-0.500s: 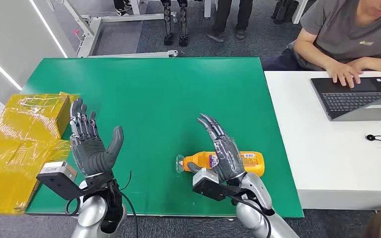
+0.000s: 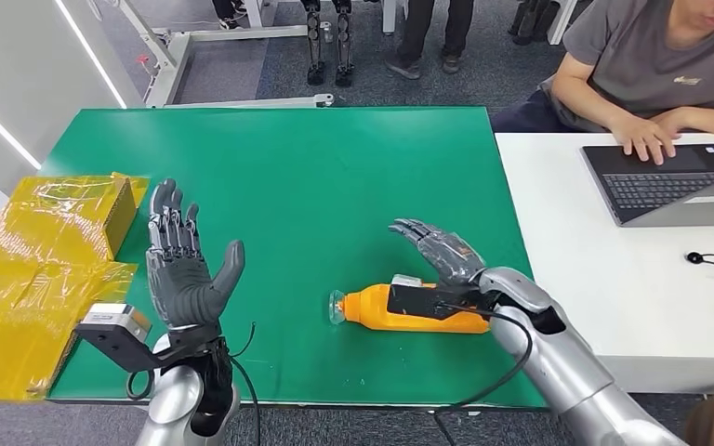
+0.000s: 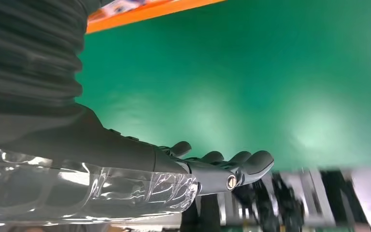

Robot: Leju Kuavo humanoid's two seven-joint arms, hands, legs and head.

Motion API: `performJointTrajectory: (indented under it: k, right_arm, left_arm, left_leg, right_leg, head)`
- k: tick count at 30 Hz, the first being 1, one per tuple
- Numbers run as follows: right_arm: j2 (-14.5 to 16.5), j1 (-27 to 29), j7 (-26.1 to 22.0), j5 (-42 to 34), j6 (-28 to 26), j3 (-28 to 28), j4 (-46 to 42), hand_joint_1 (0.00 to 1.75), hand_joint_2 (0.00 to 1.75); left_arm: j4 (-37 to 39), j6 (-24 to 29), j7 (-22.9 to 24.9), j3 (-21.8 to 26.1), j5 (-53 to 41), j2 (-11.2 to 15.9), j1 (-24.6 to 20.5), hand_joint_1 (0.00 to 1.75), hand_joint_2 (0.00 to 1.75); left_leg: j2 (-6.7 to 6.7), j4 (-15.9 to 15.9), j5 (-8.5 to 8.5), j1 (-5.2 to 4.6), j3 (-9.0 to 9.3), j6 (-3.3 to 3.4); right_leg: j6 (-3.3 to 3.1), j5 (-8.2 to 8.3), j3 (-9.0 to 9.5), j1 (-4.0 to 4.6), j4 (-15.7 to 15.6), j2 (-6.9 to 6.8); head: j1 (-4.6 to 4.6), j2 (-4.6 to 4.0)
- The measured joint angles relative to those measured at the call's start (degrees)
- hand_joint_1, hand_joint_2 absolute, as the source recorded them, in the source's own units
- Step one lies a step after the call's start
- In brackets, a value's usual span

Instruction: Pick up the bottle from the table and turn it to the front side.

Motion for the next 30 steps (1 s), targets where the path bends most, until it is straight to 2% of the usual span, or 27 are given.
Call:
performJointTrajectory:
  k: [3,14,25,30]
  right_arm:
    - [-0.82,-2.94,0.25,0.16,3.61,1.61,2.51,0.00,1.75]
    - [-3.16,-8.24,0.49,-3.07,10.07,8.13,6.88,0.00,1.75]
    - [-3.17,-12.28,0.47,-4.79,12.06,15.09,10.71,0.00,1.75]
    - [-4.22,-13.02,1.16,-5.85,14.35,17.93,11.23,0.00,1.75]
  left_arm:
    - [0.33,-0.35,0.00,0.00,0.01,-0.33,-0.05,0.00,1.75]
    - [1.87,-1.08,0.00,-0.01,0.78,-1.02,-1.79,0.00,1.75]
    - [2.89,0.04,0.00,-0.14,2.09,-1.25,-3.51,0.00,1.75]
    - [3.63,0.53,0.00,-0.38,2.84,-1.25,-4.23,0.00,1.75]
  left_leg:
    - [0.00,0.00,0.00,0.01,0.00,0.00]
    - [-0.01,0.00,0.00,0.00,-0.01,0.00]
    - [-0.01,0.00,0.00,0.01,0.00,0.00]
    - [-0.01,0.01,0.00,0.00,-0.01,0.00]
  right_leg:
    - [0.00,0.00,-0.01,0.00,0.00,0.00]
    - [0.00,-0.01,-0.02,0.01,0.00,0.00]
    - [0.00,-0.01,-0.02,0.01,0.00,0.00]
    - [0.00,0.00,-0.01,0.01,0.00,-0.01]
  head:
    - [0.01,0.00]
    - [0.01,0.00]
    - [0.00,0.00]
    - [0.00,0.00]
